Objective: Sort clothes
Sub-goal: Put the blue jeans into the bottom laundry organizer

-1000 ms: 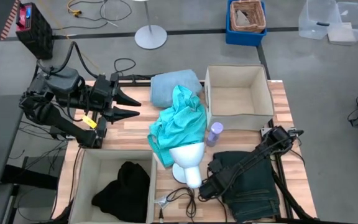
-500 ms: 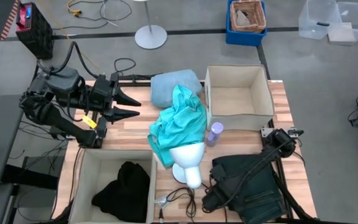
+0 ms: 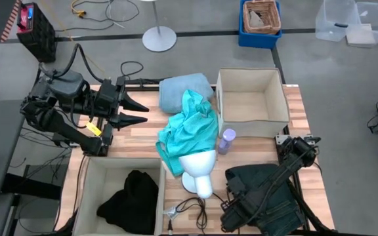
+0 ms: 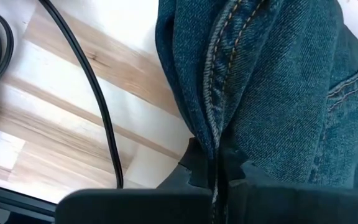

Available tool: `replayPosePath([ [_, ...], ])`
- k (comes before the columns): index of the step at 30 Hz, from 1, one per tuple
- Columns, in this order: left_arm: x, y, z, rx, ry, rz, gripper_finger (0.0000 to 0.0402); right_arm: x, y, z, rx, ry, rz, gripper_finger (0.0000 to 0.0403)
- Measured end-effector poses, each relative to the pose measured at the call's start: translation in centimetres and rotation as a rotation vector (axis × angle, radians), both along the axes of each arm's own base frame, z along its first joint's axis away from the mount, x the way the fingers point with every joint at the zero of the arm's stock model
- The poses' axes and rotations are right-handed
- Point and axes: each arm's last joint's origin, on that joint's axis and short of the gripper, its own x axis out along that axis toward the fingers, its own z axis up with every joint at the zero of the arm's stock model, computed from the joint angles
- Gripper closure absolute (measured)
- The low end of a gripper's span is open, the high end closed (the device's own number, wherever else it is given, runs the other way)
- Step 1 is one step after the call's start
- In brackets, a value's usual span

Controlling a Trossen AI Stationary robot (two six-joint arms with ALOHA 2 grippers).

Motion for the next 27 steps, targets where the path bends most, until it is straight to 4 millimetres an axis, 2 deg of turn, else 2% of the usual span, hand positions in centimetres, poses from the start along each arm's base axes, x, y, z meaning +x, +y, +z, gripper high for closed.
replayPosePath([
  [8,0.0,0.0,0.0,0.008,0.0,-0.001,0.0276,-0.3,0.2,-0.1,-0.018,-0.015,-0.019,0.0403],
  [19,0.0,0.0,0.0,0.008,0.0,-0.001,0.0276,0.1,-0.7,-1.0,-0.053,0.001,-0.071,0.0403],
  [27,0.0,0.0,0.0,0.008,0.0,-0.001,0.0276,0.3,-0.4,0.1,-0.047,-0.045,-0.037,0.0403],
])
